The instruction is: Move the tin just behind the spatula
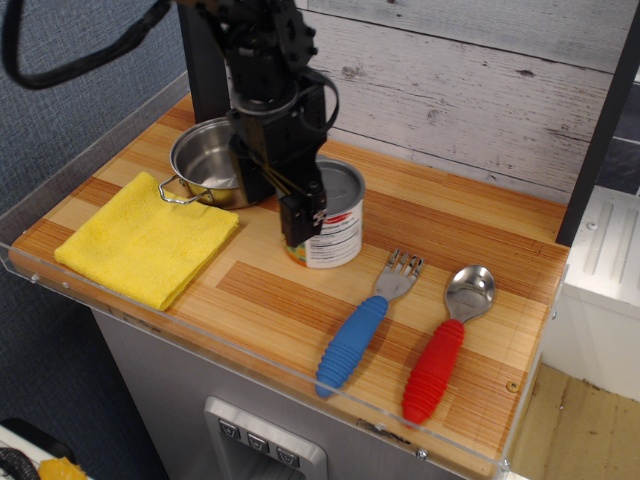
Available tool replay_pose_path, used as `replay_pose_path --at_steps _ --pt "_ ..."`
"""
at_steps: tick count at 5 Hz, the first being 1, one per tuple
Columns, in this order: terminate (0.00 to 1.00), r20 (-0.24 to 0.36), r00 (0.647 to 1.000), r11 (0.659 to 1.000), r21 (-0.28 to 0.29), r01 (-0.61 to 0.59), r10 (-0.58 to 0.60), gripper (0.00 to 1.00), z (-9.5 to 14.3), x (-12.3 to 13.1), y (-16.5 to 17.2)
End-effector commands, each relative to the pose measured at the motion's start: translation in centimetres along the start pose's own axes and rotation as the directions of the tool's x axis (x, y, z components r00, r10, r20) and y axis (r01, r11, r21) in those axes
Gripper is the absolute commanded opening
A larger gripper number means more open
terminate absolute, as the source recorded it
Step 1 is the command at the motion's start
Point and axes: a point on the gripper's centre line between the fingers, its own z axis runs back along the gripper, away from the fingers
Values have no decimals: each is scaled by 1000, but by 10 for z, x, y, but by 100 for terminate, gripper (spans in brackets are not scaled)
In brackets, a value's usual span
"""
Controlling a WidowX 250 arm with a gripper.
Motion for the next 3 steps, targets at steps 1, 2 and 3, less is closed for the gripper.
replay_pose_path --at_steps 1,2,3 --pt "0 46 998 999 18 41 -42 100 6 30 0" --pt "0 47 997 998 9 57 -58 100 4 41 -1" --pt "0 54 995 996 -2 85 -85 100 3 53 -7"
